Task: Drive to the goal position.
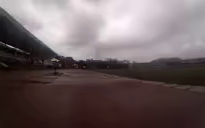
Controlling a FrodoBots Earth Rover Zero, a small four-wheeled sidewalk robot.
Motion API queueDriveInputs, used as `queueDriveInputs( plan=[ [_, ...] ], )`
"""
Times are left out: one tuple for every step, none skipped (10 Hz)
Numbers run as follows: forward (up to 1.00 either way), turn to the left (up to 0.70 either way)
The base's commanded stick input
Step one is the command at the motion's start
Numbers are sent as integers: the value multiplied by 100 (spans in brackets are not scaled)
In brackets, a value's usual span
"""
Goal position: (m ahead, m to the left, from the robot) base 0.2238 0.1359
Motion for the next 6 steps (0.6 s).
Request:
queueDriveInputs(
  plan=[
    [50, 0],
    [50, 0],
    [50, 0],
    [50, 0],
    [50, 0],
    [50, 0]
  ],
)
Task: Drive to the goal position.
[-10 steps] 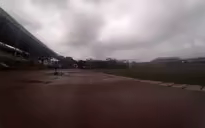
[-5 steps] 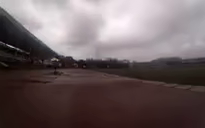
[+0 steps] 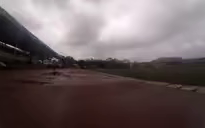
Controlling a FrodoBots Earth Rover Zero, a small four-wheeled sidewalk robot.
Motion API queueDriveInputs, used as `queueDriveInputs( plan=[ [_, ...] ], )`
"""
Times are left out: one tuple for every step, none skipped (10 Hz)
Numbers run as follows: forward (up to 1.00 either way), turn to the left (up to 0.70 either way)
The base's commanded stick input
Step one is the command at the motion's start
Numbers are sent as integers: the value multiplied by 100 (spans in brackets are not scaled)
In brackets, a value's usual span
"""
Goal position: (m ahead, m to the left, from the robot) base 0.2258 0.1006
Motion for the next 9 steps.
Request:
queueDriveInputs(
  plan=[
    [50, 0],
    [50, 0],
    [50, 0],
    [50, 0],
    [50, 0],
    [50, 0],
    [50, 0],
    [50, 0],
    [50, 0]
  ],
)
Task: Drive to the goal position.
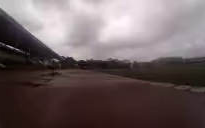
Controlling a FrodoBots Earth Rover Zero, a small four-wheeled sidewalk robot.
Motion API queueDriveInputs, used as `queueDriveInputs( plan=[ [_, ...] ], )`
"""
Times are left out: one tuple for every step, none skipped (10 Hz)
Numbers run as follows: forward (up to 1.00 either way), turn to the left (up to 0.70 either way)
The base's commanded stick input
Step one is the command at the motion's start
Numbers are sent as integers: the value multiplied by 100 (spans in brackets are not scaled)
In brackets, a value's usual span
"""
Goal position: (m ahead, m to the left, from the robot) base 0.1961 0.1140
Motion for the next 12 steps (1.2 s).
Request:
queueDriveInputs(
  plan=[
    [50, 0],
    [50, 0],
    [50, 0],
    [50, 0],
    [50, 0],
    [50, 0],
    [50, 0],
    [50, 0],
    [50, 0],
    [50, 0],
    [50, 0],
    [50, 0]
  ],
)
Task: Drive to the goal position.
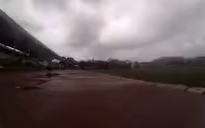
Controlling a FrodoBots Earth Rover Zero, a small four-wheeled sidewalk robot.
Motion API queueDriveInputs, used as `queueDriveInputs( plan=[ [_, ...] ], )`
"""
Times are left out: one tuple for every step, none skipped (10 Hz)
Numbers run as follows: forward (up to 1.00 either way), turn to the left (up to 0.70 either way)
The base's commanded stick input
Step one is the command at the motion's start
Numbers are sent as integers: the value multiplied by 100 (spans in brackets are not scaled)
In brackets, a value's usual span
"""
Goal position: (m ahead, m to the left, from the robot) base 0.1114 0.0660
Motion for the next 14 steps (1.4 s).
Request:
queueDriveInputs(
  plan=[
    [50, 0],
    [50, 0],
    [50, 0],
    [50, 0],
    [50, 0],
    [50, 0],
    [50, 0],
    [50, 0],
    [50, 0],
    [50, 0],
    [50, 0],
    [50, 0],
    [50, 0],
    [50, 0]
  ],
)
